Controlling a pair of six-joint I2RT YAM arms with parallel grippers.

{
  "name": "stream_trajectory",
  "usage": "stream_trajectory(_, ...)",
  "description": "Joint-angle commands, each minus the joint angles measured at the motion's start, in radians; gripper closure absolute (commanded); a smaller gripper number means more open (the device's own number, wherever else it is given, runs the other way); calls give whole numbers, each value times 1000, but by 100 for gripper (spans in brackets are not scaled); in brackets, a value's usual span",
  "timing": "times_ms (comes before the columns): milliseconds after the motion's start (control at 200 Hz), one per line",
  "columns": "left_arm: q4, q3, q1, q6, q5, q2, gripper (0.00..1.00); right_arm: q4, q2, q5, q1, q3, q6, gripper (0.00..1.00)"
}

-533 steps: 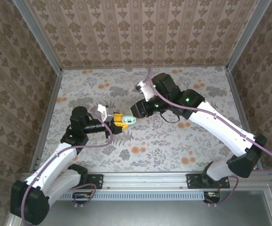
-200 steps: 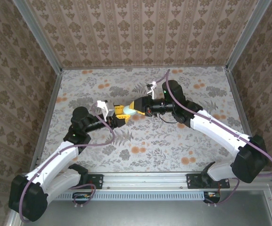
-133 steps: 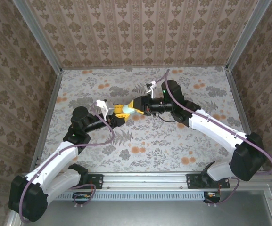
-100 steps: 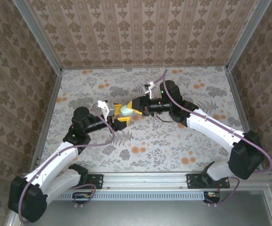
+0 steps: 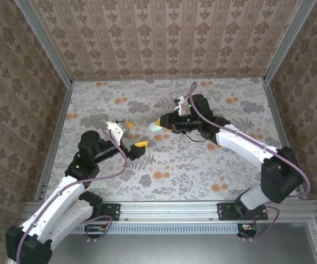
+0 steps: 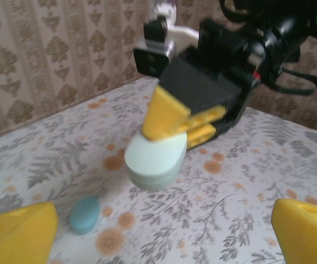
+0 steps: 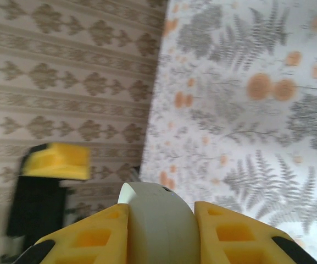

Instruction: Insert wireless bluetooth earbuds into charging case

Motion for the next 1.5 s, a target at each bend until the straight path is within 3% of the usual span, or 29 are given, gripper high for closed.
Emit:
stream_trajectory(0, -82, -15, 18, -23, -113, -28, 0, -22, 113, 31, 1, -24, -106, 75)
stream_trajectory(360, -128, -58, 61, -74, -147, -84, 0, 57, 432, 47, 1, 46, -213, 73)
stream_trajectory(500, -131, -74, 77, -77, -151, -95, 0, 44, 465, 95, 1, 47, -262, 70)
stream_trajectory(655, -144, -74, 85, -74, -151, -102, 0, 8, 461, 131, 2, 43, -301, 59)
stream_trajectory(835, -147, -85, 92, -79, -157, -125, 0, -53, 397, 189, -1, 16, -335, 46)
stream_trajectory(1040, -147, -92, 104, -70, -164, -134, 0, -141, 281, 283, -8, -12, -392, 42)
stream_trajectory(1215, -183, -77, 144, -56, -272, -126, 0, -220, 136, 398, -28, -34, -462, 39)
stream_trajectory(1405, -246, -62, 319, -102, -446, -46, 0, -290, -95, 654, -84, -110, -589, 29)
stream_trajectory(1495, -231, -63, 419, -101, -459, 10, 0, -261, -236, 815, -128, -191, -634, 18)
